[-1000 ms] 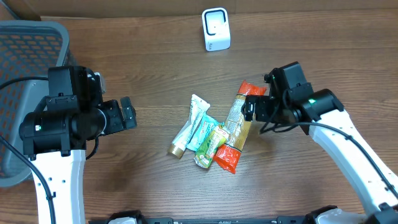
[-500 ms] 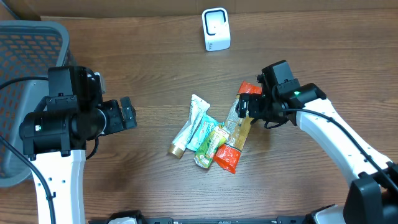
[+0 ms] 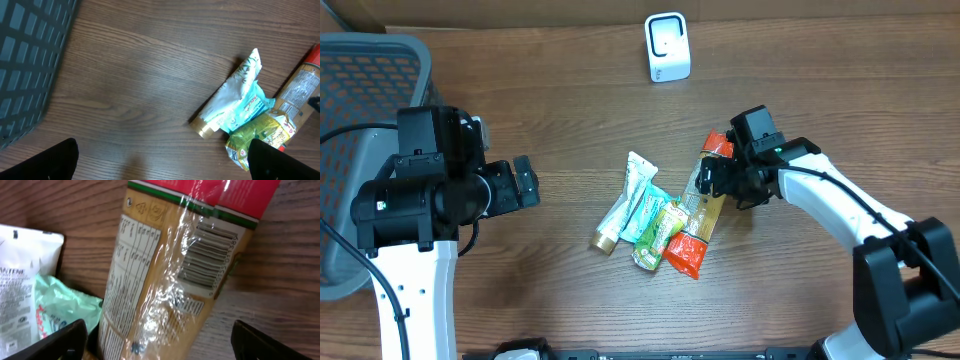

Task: Scan the item barcode
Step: 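Lower the right gripper and grasp the San Remo spaghetti pack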

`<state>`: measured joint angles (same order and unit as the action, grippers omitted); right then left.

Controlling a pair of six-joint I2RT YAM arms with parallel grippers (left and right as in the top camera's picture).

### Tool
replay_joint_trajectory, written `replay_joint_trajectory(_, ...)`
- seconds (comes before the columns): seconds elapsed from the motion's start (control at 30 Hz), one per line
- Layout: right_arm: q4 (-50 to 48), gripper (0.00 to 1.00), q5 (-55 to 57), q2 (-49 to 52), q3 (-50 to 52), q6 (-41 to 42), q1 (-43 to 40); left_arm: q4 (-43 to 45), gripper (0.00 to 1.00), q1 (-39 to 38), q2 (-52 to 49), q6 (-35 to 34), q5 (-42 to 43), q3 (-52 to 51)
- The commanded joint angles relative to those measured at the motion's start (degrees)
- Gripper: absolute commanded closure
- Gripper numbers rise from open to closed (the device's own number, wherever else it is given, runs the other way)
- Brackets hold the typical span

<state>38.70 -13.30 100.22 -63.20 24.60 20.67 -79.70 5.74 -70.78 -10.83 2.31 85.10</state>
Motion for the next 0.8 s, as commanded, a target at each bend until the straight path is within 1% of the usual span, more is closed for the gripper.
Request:
replay_joint_trajectory(0.0,-1.0,0.08,-0.1,2.2,0.2,5.2,0.0,0.2,0.00,0.2,0.0,-1.0,0.2,0.5)
replay_joint_trajectory(0.23,-1.5,0.10,0.6,4.8,0.2,8.9,0.8,0.2,0.01,0.2,0.0,-1.0,0.2,0.5)
replay_joint_trajectory(0.3,-1.7,0.13,0.6,5.2,0.2,10.1,1.1,0.2,0.00,0.2,0.0,-1.0,0.2,0.5)
replay_joint_trajectory(0.5,-3.4,0.29,0.8,6.9,0.3,11.5,2.6,0.2,0.00,0.2,0.0,-1.0,0.2,0.5)
replay_joint_trajectory(0.57,-3.8,0.38,0.8,7.3,0.3,11.9,3.0,0.2,0.00,0.2,0.0,-1.0,0.2,0.5)
replay_joint_trajectory(0.67,-3.9,0.54,0.8,7.4,0.3,12.1,3.4,0.2,0.00,0.2,0.0,-1.0,0.2,0.5)
replay_joint_trajectory(0.77,-3.5,0.80,0.8,7.4,0.3,12.1,3.4,0.2,0.00,0.2,0.0,-1.0,0.2,0.5)
